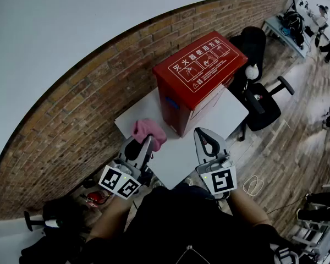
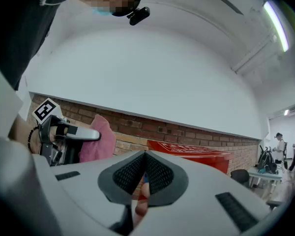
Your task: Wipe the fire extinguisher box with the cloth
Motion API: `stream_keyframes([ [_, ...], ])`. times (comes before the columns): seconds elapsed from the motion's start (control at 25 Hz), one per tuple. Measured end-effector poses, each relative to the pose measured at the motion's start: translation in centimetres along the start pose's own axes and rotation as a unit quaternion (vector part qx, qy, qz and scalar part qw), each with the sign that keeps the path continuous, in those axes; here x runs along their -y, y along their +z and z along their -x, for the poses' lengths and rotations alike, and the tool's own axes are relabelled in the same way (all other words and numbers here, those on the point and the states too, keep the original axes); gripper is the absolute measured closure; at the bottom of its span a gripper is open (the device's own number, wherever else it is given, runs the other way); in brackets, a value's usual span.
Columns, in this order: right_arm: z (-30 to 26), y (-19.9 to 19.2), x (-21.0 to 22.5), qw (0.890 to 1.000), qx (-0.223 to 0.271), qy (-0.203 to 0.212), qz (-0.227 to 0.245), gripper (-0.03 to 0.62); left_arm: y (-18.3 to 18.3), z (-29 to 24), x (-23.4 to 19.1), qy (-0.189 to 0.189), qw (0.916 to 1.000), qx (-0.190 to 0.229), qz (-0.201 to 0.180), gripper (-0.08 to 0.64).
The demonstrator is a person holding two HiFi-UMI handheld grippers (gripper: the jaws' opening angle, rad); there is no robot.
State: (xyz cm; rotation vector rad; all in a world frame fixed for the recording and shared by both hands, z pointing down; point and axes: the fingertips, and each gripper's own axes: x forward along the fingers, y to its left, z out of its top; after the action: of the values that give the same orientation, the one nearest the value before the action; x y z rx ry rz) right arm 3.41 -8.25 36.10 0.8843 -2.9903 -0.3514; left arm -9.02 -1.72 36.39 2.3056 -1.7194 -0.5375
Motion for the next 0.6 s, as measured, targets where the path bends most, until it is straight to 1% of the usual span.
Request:
stream_keyframes([
  [0.16, 0.6, 0.0, 1.4, 1.0, 0.003, 0.01, 0.003, 0.572, -0.7, -1.0, 1.4, 0.002, 0.9999, -0.005, -0.013, 0.428],
  [0.32, 1.1, 0.3, 2.1, 0.999, 0.019, 0.033, 0.001, 0.572, -1.1, -1.9, 2.1, 0.015, 0.9998, -0.001, -0.012, 0.428],
  [0.4, 1.3, 0.2, 2.5, 0.999, 0.023, 0.041, -0.002, 0.572, -1.3, -2.3, 2.2, 0.023, 0.9997, 0.002, 0.003, 0.428],
  [0.6, 2.2, -1.1, 3.3, 0.998, 0.012, 0.061, -0.026, 0.572, -1.4, -3.1, 1.5, 0.051, 0.9963, 0.019, 0.067, 0.428],
])
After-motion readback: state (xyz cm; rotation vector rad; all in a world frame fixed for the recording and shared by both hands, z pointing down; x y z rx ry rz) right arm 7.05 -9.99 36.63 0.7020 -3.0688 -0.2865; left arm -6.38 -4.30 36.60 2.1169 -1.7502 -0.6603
